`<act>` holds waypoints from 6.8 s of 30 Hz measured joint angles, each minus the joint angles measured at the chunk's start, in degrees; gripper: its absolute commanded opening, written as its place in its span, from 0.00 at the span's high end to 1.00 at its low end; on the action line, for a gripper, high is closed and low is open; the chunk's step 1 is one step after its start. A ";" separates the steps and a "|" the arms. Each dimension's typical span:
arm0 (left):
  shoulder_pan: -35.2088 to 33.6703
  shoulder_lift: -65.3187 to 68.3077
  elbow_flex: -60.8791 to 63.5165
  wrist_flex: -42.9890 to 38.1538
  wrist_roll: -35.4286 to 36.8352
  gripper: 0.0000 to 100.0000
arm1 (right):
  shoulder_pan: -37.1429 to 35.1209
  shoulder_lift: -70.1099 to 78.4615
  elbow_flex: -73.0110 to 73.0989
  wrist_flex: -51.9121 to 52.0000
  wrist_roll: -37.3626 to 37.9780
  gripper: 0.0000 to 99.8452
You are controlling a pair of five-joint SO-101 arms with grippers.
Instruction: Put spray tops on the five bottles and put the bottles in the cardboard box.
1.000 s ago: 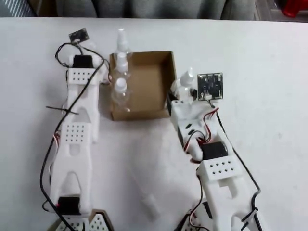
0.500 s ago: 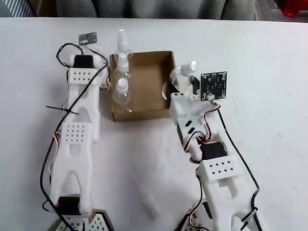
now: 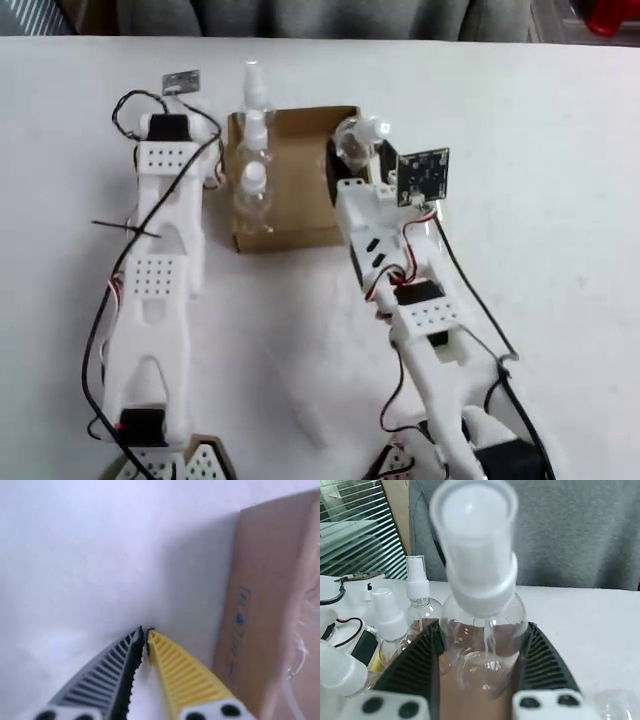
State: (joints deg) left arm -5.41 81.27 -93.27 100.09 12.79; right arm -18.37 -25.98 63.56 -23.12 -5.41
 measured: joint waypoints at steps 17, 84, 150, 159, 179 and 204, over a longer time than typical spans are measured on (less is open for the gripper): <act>-2.99 -2.46 0.00 1.49 -1.49 0.98 | 1.76 20.13 -14.68 -0.62 0.00 0.99; -6.24 -45.10 58.73 -2.02 -13.10 0.98 | 2.99 45.01 -43.52 12.04 4.57 0.98; -9.05 -73.41 122.81 -55.65 -19.60 0.98 | 2.99 55.65 -60.04 30.77 4.92 0.98; -9.05 -73.41 122.81 -55.65 -19.60 0.98 | 2.99 55.65 -60.04 30.77 4.92 0.88; -9.41 -73.41 122.81 -55.74 -19.60 0.98 | 2.29 55.65 -59.34 31.03 11.52 0.81; -9.41 -73.41 122.81 -55.74 -19.60 0.98 | 2.29 56.18 -58.55 31.74 11.60 0.68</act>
State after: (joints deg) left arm -14.81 7.87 29.54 44.35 -6.81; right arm -16.09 30.20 5.01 8.62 6.20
